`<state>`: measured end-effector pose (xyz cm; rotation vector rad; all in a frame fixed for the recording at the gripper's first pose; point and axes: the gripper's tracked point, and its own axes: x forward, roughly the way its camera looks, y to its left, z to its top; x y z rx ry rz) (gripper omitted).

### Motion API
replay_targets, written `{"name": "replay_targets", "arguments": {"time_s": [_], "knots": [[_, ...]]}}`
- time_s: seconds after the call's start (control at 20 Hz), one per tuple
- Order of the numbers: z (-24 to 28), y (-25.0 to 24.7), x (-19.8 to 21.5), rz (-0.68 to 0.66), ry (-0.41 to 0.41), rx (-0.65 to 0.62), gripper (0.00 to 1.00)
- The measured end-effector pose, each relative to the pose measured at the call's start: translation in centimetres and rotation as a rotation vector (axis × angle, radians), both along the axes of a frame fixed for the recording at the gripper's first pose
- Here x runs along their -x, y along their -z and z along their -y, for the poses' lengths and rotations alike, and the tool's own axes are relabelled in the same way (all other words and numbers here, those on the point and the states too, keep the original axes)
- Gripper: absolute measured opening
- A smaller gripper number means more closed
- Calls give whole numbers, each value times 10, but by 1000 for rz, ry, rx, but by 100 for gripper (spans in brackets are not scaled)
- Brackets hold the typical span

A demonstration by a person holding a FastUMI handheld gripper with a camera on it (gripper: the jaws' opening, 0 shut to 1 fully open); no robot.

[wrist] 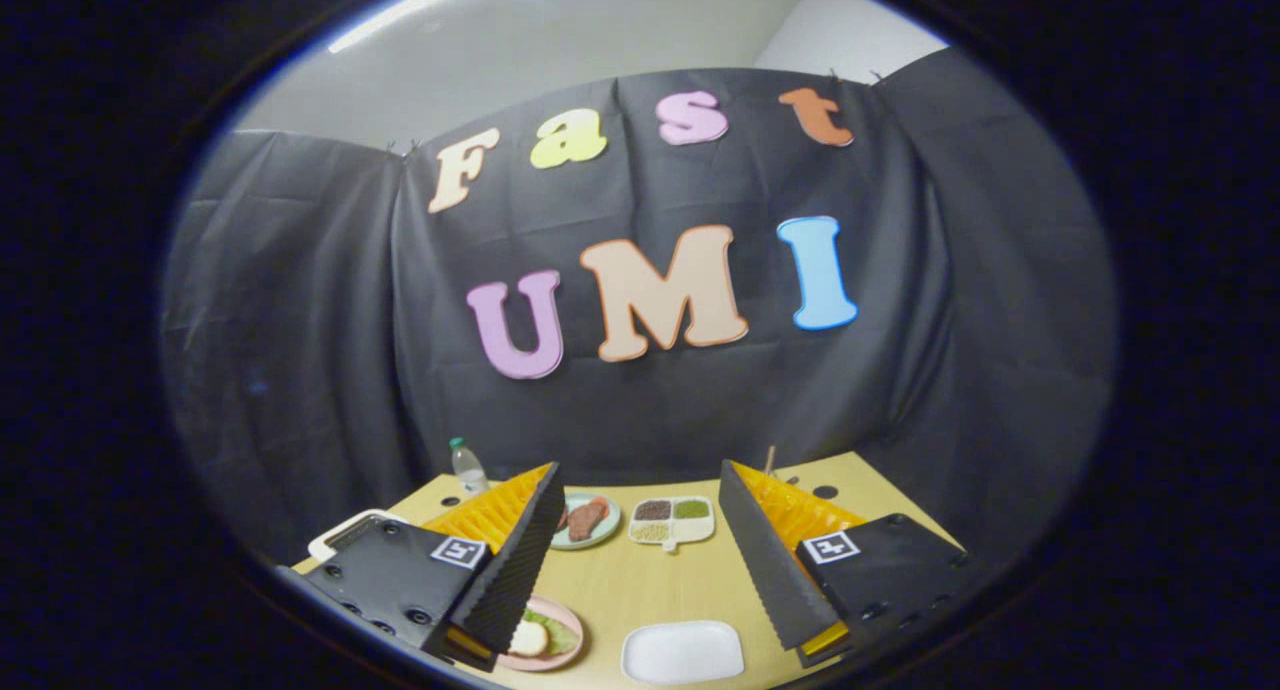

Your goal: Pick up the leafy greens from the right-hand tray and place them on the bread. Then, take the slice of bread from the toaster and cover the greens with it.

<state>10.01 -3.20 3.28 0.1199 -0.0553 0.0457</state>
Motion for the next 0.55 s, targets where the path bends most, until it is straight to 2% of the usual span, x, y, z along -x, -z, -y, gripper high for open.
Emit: {"name": "replay_targets", "arguments": {"time_s": [0.3, 0.55], "knots": [[59, -6, 37, 26, 167, 23, 98], [77, 0, 55, 1, 214, -1, 98]]}}
